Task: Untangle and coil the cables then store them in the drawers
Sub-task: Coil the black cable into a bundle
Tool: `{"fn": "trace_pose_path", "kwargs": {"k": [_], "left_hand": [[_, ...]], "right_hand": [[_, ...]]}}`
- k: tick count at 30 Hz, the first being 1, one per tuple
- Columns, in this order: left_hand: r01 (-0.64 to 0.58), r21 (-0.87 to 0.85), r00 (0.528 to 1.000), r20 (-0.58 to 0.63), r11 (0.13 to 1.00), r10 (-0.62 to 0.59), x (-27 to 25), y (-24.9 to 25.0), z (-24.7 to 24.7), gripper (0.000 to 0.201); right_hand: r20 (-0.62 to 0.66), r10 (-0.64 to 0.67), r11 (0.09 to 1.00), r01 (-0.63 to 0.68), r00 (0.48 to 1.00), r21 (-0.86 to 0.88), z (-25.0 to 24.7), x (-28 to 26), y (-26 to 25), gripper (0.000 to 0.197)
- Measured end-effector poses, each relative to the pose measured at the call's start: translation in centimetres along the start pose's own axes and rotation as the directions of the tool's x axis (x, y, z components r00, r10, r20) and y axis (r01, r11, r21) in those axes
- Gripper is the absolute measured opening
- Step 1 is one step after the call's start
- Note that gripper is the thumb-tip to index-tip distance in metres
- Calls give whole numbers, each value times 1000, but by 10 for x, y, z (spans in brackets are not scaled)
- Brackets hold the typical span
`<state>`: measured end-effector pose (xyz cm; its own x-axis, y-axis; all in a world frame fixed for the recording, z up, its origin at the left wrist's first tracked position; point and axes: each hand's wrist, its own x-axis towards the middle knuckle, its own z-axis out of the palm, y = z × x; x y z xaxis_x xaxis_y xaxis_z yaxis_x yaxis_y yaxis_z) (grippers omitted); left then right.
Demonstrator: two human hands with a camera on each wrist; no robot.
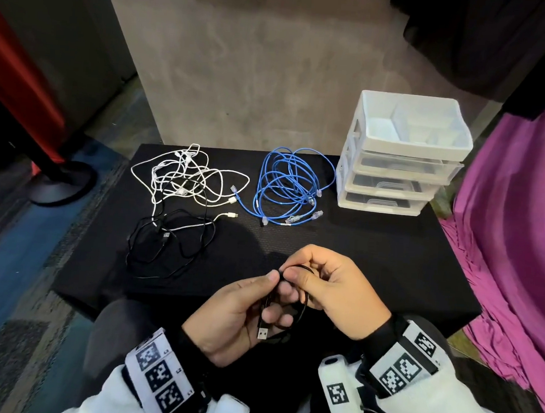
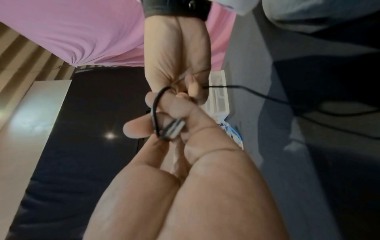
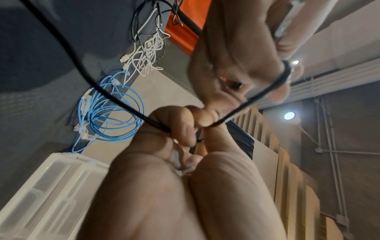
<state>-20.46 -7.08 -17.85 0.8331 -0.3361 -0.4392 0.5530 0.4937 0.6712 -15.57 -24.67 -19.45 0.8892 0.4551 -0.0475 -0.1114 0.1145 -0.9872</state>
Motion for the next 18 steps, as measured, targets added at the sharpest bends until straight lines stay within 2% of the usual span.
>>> {"fn": "trace_pose_path", "kwargs": {"k": [3,7,10,13,16,18], "left_hand": [[2,1,1000,13,1000,-2,1,3,0,27],[-189,-86,978,-109,978,179,8,4,3,20],[-215,-122,973,-116,969,201,11,9,0,22],[-224,-130,973,-88,966,213,15,15,-7,26],[-320,-146,942,-151,936,299,23,21,-16,28],[-370,-116,921,-179,922,347,27,22,-21,29]], "right_hand": [[-55,-24,992,17,998,-129,-1,1,2,6],[-143,-25,986,1,989,-167,-6,4,10,17],[-157,22,967,-61,987,-247,-7,4,23,24],[-109,51,897,-93,993,-433,1,-2,41,32],[-19,143,861,-134,990,-490,14,-13,49,23],[50,163,846,-113,985,-521,21,-18,48,24]]}}
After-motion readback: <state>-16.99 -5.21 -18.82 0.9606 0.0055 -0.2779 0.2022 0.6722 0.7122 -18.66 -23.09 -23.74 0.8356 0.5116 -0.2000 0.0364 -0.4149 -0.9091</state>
